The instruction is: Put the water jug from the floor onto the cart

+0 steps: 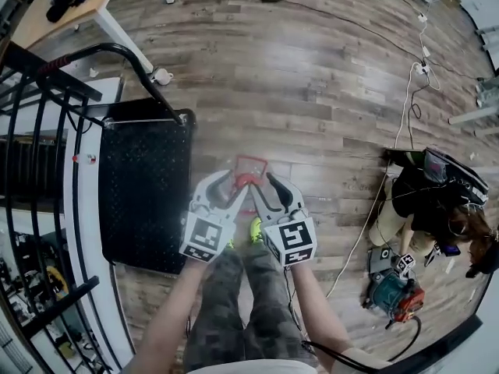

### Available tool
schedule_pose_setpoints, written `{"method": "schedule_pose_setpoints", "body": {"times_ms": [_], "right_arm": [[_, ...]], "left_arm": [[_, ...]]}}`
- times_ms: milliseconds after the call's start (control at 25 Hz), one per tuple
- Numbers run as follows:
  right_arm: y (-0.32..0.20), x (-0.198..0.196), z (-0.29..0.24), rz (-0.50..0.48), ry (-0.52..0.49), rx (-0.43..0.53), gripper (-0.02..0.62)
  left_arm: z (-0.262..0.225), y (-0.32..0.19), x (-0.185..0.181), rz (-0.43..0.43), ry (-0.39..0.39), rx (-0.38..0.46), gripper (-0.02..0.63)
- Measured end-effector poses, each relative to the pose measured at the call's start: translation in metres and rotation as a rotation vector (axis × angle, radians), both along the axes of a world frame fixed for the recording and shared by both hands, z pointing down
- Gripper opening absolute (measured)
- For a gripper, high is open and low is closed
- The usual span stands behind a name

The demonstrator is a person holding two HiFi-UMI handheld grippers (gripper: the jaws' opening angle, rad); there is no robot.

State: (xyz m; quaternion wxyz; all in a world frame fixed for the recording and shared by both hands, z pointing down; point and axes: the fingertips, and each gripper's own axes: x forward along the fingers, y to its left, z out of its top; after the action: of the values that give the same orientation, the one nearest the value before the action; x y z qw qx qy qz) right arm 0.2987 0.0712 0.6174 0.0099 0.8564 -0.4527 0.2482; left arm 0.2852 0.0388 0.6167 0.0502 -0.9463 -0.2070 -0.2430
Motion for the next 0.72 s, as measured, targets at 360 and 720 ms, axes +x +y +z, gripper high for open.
{"method": "schedule_pose_setpoints", "body": {"times_ms": [360, 720], "right_arm": [[0.006, 0.009, 0.081, 0.051, -0.026, -0.025, 0.173], [0.002, 0.031, 0.151, 0.071, -0.052, -0.086, 0.19]], "left_arm": [[0.082, -0.002, 0.012, -0.011, -0.036, -0.004, 0.153], [0.153, -0.007, 0.034, -0.018, -0.069, 0.044, 0.164]]}}
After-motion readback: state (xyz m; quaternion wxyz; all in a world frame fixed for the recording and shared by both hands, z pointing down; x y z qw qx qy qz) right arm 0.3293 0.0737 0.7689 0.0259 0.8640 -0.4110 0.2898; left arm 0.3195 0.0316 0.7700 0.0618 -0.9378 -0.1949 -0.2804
